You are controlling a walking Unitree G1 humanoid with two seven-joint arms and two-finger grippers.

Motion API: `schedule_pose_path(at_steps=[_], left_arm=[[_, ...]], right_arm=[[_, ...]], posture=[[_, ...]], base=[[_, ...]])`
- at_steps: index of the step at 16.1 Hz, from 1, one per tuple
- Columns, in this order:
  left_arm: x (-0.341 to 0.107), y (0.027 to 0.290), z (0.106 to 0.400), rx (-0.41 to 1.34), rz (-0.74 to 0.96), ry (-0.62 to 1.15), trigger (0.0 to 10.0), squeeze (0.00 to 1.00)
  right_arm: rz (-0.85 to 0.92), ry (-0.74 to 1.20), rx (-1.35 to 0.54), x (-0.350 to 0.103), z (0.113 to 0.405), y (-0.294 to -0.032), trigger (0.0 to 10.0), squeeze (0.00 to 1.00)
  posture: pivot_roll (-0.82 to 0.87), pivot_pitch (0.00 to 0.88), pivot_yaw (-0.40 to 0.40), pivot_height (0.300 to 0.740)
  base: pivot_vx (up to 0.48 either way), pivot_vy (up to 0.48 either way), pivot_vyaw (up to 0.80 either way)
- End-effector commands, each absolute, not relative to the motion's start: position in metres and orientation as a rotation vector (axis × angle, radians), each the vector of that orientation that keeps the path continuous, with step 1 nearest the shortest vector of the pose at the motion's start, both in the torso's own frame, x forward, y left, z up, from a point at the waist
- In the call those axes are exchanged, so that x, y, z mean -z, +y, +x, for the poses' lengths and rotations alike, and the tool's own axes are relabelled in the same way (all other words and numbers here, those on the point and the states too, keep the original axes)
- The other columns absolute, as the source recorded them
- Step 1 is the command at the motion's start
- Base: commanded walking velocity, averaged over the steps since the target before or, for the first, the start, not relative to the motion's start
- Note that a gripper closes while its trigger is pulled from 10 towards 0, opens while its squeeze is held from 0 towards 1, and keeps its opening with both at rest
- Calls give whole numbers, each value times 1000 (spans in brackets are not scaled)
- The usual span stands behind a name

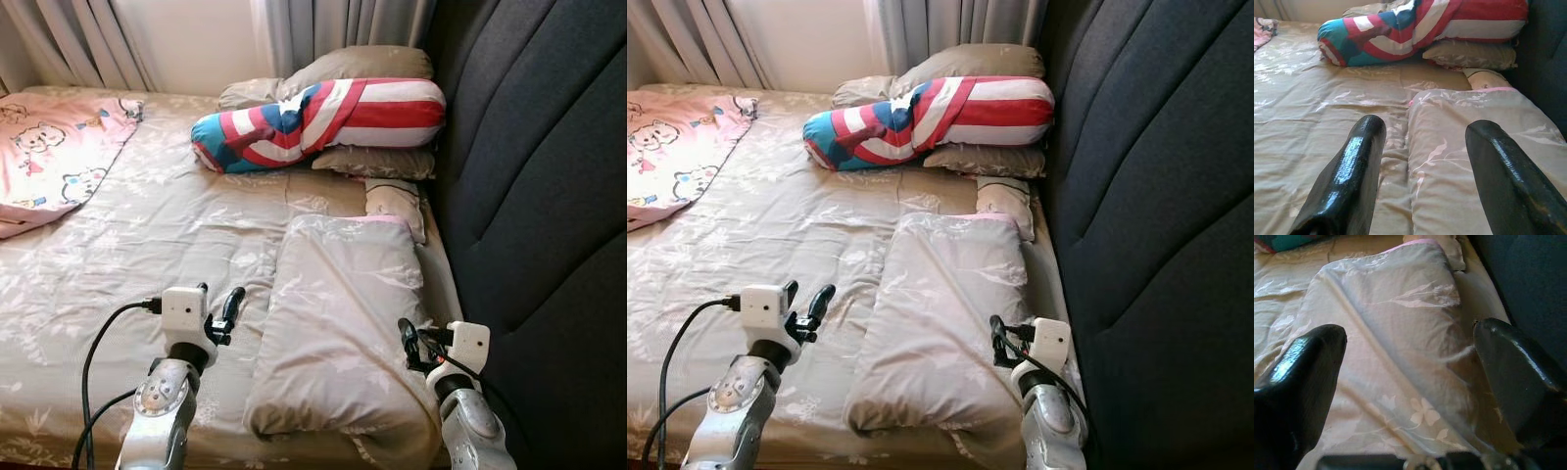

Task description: Clean up the room

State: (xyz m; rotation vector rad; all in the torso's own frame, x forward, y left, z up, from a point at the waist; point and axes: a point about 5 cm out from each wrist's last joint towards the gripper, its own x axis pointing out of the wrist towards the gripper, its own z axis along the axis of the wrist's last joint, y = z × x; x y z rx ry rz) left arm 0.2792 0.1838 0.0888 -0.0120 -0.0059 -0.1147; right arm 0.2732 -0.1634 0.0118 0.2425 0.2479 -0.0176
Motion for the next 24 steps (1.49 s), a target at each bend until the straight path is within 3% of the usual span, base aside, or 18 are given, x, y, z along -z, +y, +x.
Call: schedule_pose_path(at_steps=[1, 5, 15, 24], left_arm=[[-84, 181, 281, 137, 2, 23, 10000, 0], [-86, 185, 283, 121, 16, 20, 10000, 0], [-86, 187, 282, 113, 16, 18, 10000, 0], [-86, 190, 293, 153, 12, 38, 10000, 0]], right_arm=[[251, 247, 33, -12, 275, -163, 10000, 0], [258, 242, 34, -11, 273, -159, 10000, 0], [249, 247, 32, -11, 273, -159, 10000, 0], [237, 276, 33, -7, 274, -157, 10000, 0]], posture=[[9, 58, -28, 740], [8, 60, -21, 740], [11, 64, -31, 740], [8, 50, -34, 740]], base=[[0, 0, 0], [0, 0, 0], [305, 0, 0], [0, 0, 0]])
